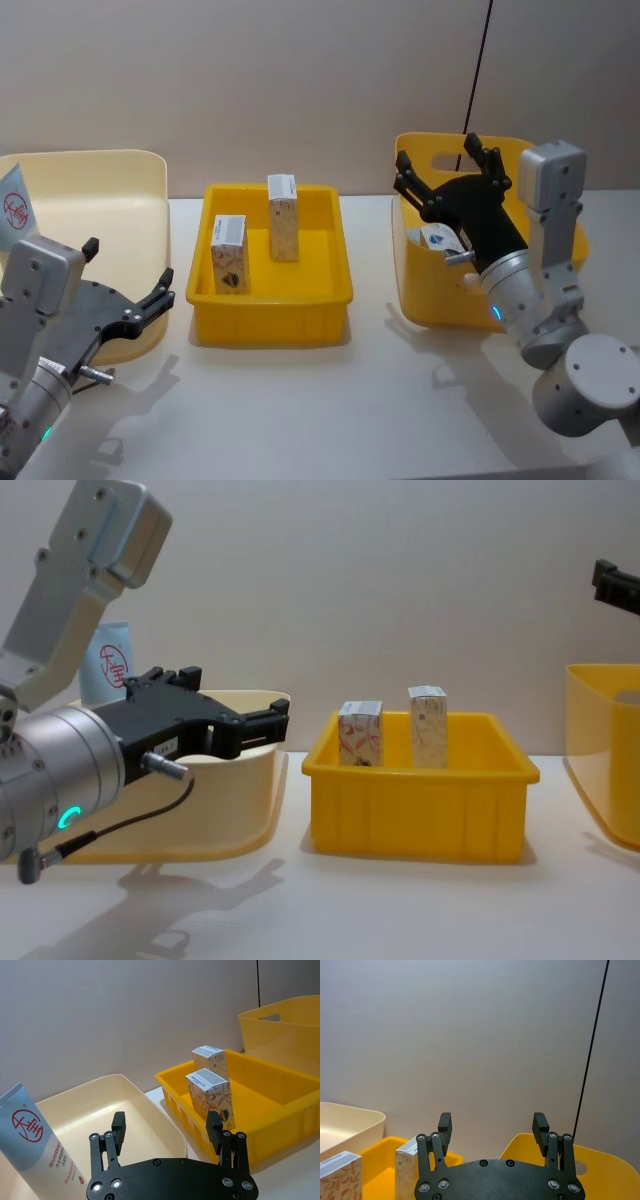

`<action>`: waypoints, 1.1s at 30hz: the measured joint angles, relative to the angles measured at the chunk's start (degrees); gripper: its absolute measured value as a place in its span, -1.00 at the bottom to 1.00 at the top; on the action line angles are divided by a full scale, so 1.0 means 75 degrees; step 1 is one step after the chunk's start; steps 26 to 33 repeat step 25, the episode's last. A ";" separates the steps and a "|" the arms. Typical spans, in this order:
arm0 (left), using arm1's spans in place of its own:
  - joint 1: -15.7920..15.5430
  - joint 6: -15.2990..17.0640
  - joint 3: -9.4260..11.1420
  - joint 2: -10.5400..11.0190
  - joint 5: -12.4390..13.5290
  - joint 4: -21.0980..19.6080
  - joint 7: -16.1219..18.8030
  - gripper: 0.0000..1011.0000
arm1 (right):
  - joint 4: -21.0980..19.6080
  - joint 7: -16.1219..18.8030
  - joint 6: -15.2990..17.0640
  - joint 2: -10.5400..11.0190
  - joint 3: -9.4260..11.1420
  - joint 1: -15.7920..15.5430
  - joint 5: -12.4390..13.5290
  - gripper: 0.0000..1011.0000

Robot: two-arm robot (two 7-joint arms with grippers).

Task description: Bimanual collaborative sorting of washing and personal care products

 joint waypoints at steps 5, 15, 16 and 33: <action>0.0000 0.0000 0.0000 0.0000 0.0000 0.0000 0.0000 0.98 | -0.0192 -0.0060 0.0140 0.0134 -0.0142 -0.0203 0.0160 0.98; 0.0000 0.0000 0.0000 0.0000 0.0000 0.0000 0.0000 0.98 | -0.0759 -0.0271 0.0568 0.0529 -0.0545 -0.0803 0.0641 0.98; 0.0000 0.0000 0.0000 0.0000 0.0000 0.0000 0.0000 0.98 | -0.0854 -0.0306 0.0650 0.0601 -0.0625 -0.0915 0.0729 0.98; 0.0000 0.0000 0.0000 0.0000 0.0000 0.0000 0.0000 0.98 | -0.1411 -0.0500 0.1050 0.0991 -0.1030 -0.1507 0.1199 0.98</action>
